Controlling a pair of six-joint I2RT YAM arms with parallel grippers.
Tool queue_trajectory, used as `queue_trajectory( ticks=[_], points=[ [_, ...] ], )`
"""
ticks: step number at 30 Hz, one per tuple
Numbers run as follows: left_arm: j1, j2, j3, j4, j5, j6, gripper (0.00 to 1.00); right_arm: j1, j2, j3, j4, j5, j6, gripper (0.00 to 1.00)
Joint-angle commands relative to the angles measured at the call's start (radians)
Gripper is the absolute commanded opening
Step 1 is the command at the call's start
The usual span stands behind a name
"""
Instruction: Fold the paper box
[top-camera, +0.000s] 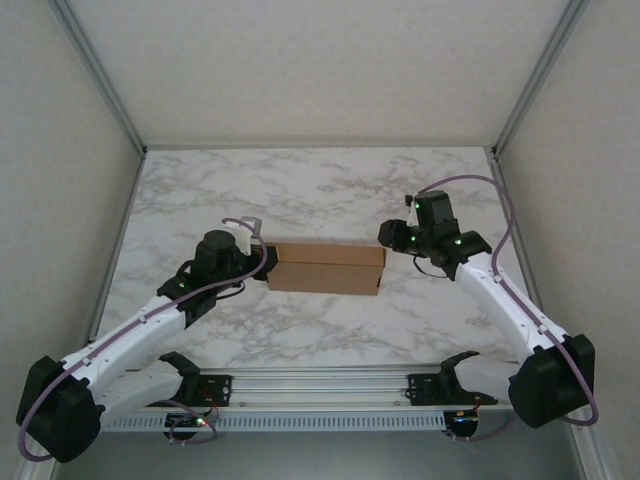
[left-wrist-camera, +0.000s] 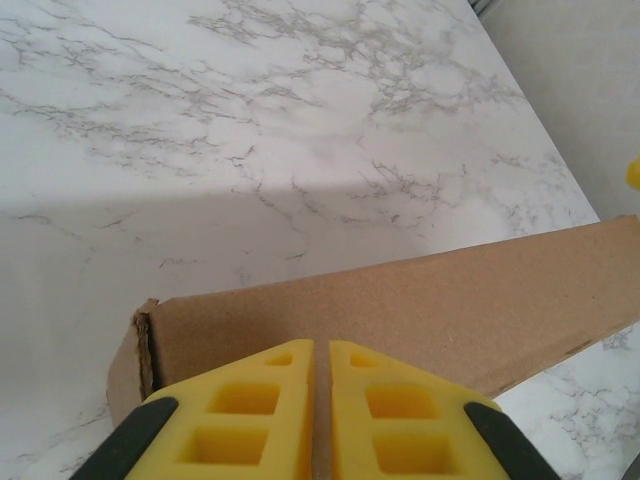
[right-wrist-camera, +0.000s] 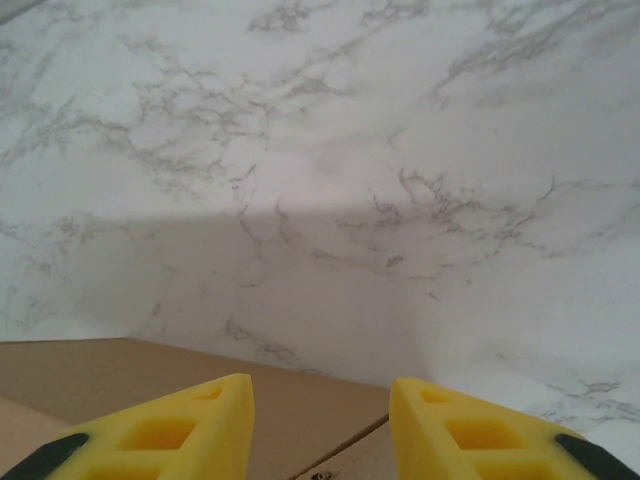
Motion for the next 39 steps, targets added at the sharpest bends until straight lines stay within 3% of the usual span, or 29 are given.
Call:
queue_trajectory(
  ticks=[1, 14, 19, 24, 29, 39],
  points=[
    [0.003, 0.024, 0.003, -0.092, -0.02, 0.001, 0.13, -0.005, 0.002, -0.025, 0.009, -0.071, 0.03, 0.41],
    [-0.029, 0.078, 0.03, -0.087, -0.028, -0.003, 0.13, -0.004, -0.126, -0.115, -0.05, -0.077, 0.03, 0.51],
    [-0.042, 0.083, 0.037, -0.1, -0.044, 0.004, 0.12, -0.005, -0.151, -0.179, -0.015, -0.11, 0.069, 0.44],
    [-0.043, 0.074, 0.04, -0.105, -0.047, -0.002, 0.13, -0.004, -0.131, -0.216, 0.013, -0.136, 0.093, 0.28],
    [-0.044, 0.04, 0.063, -0.091, -0.045, -0.025, 0.25, -0.004, -0.137, -0.234, 0.013, -0.131, 0.095, 0.2],
    [0.001, -0.068, 0.137, -0.169, -0.109, -0.003, 0.41, -0.003, -0.154, -0.232, -0.006, -0.106, 0.079, 0.23]
  ],
)
